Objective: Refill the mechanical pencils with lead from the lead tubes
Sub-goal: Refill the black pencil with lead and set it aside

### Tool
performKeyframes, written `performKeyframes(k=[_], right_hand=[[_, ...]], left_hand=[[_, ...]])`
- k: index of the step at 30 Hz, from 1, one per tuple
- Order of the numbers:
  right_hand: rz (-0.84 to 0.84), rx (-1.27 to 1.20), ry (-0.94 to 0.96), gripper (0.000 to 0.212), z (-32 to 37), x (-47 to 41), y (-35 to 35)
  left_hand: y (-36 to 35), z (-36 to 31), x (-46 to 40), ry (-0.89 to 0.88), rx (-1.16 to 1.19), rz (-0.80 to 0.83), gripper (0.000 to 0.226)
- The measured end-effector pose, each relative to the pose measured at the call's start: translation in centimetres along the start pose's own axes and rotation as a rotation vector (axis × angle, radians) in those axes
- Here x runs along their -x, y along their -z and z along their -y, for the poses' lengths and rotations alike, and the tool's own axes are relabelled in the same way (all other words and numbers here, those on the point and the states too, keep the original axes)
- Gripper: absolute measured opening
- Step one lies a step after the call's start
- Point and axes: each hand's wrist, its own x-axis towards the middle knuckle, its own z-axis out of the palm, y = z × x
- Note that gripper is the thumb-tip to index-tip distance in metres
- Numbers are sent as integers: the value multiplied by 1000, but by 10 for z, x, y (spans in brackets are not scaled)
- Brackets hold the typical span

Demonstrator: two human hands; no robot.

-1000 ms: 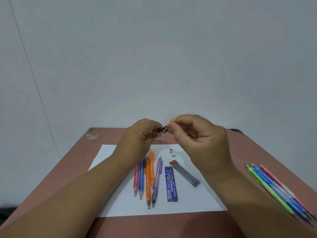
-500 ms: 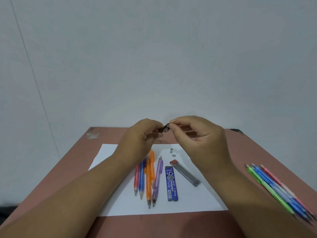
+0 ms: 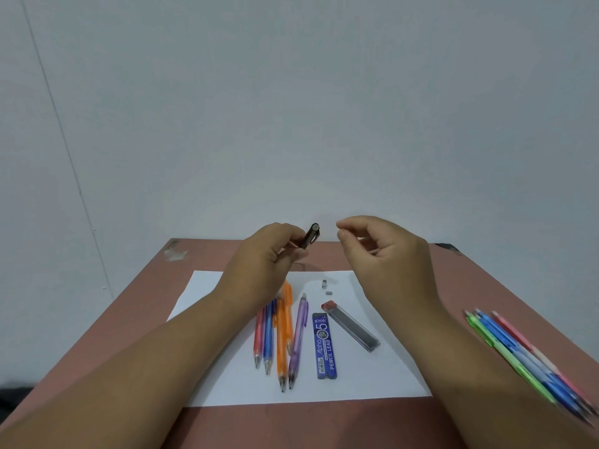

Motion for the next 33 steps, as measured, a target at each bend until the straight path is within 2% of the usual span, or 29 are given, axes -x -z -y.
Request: performKeyframes(k=[4, 7, 11, 16, 20, 23, 28, 33], right_hand=[[102, 162, -233, 14, -12, -6, 2], [249, 278, -321, 15, -19, -6, 2], [439, 349, -385, 14, -23, -2, -1], [560, 378, -394, 11, -24, -1, -4], [644, 430, -416, 12, -26, -2, -7], [678, 464, -403, 11, -27, -1, -9], [626, 451, -384, 10, -31, 1, -7], [624, 482, -366, 14, -30, 1, -10]], left_hand=[[2, -1, 0, 22, 5, 4, 18], [3, -1, 0, 24, 13, 6, 11], [3, -1, 0, 77, 70, 14, 13], [4, -3, 0, 157, 138, 20, 26], [4, -4, 0, 156, 112, 31, 7], [4, -5, 0, 178, 130, 46, 7], [5, -5, 0, 188, 134, 72, 29], [4, -7, 0, 173, 98, 79, 22]])
